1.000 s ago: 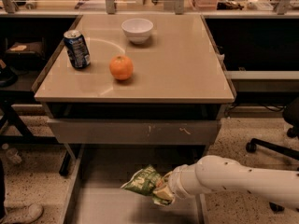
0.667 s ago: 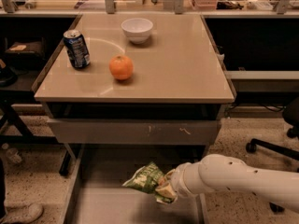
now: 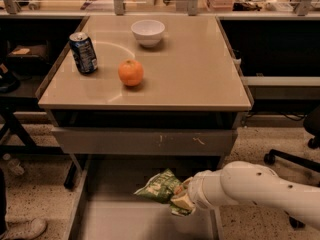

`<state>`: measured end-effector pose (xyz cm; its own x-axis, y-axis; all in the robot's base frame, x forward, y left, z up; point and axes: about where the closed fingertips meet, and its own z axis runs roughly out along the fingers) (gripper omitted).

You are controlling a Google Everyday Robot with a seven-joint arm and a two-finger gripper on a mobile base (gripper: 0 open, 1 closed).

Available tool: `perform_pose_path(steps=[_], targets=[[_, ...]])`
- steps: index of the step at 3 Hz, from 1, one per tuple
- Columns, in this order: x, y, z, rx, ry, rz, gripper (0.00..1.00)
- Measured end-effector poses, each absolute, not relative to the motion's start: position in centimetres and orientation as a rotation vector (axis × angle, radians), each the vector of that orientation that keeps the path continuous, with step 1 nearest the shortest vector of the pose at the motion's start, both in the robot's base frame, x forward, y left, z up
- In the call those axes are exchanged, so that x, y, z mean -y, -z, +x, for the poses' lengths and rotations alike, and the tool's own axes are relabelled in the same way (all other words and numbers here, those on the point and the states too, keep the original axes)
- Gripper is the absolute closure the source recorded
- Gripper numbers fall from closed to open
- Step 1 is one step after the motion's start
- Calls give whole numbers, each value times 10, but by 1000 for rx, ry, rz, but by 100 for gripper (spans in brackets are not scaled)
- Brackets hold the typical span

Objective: Pick green jalapeno chip bag from middle drawer and place on counter

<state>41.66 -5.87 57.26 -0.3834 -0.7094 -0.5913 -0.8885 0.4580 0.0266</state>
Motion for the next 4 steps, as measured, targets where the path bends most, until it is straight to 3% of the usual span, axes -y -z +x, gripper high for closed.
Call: perform_pose_path(steps=[2, 4], targets=[[91, -719, 411, -2119, -208, -1287, 100], [91, -741, 414, -2081, -177, -1286, 100]])
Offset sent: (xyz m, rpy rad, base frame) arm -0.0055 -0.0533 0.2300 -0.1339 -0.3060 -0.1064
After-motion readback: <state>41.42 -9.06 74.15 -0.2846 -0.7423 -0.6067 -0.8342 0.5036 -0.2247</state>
